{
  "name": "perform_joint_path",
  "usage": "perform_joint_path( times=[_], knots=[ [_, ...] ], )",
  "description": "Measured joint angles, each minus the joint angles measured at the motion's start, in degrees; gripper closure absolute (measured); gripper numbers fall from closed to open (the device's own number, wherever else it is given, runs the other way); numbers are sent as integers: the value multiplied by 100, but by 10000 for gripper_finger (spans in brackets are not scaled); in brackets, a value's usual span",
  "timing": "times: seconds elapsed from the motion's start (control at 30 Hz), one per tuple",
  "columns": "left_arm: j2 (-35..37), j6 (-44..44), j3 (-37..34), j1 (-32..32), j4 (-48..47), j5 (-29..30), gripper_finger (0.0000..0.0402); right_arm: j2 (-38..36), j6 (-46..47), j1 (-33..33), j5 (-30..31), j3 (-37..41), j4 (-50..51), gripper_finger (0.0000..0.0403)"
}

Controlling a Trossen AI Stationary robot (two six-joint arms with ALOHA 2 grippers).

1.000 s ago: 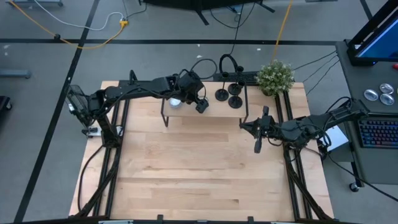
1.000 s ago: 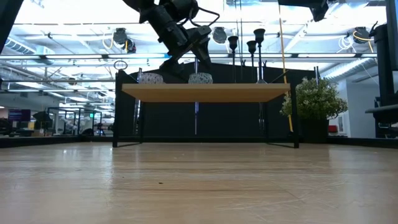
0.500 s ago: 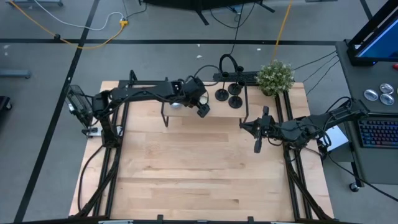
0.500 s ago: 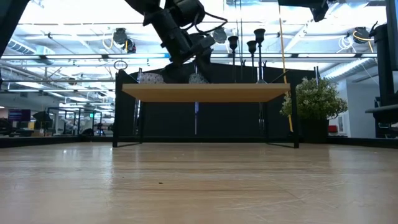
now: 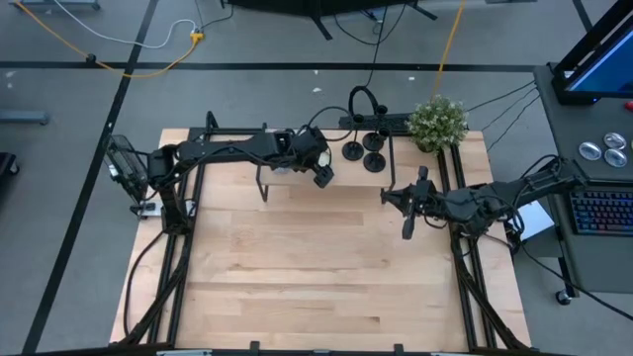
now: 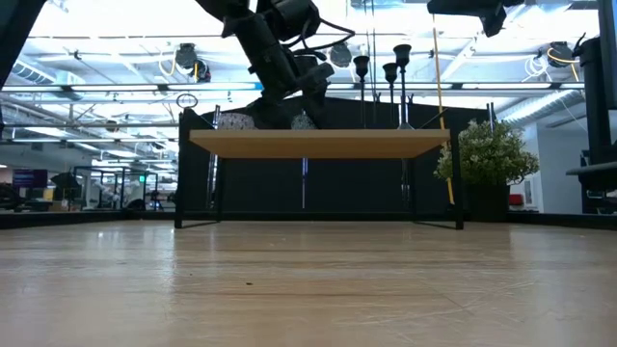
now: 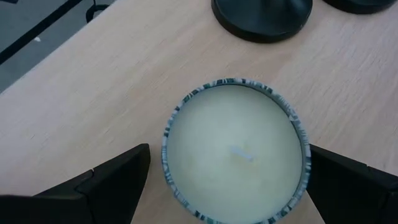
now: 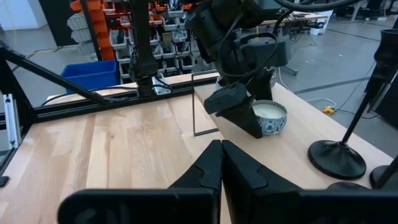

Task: Pick & Place candle stick holders
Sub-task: Put the blue patterned scented candle on the shelf

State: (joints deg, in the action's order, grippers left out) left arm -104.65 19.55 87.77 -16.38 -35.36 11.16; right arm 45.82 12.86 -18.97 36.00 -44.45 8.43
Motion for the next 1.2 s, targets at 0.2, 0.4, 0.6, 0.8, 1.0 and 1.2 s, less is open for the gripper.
perform_joint_path(
  times=[0.2, 0.4, 0.6, 0.8, 1.0, 1.2],
  knots=[
    [-3, -81, 0, 6, 60, 209, 5, 0, 0, 25, -4, 0, -1, 403],
    [-3, -388, 0, 7, 292, 344, 5, 0, 0, 25, -6, 0, -1, 403],
    [-6, -446, 0, -21, 298, 343, 5, 0, 15, 25, -6, 0, -1, 403],
    [-236, -430, 11, -37, 505, 148, 5, -1, 46, 25, -6, 0, -1, 403],
    [-298, -407, 11, -35, 617, 149, 5, 0, 173, 25, -8, 2, 54, 403],
    [-303, -426, 11, -33, 539, 199, 5, -1, 192, 25, -8, 2, 47, 403]
  ],
)
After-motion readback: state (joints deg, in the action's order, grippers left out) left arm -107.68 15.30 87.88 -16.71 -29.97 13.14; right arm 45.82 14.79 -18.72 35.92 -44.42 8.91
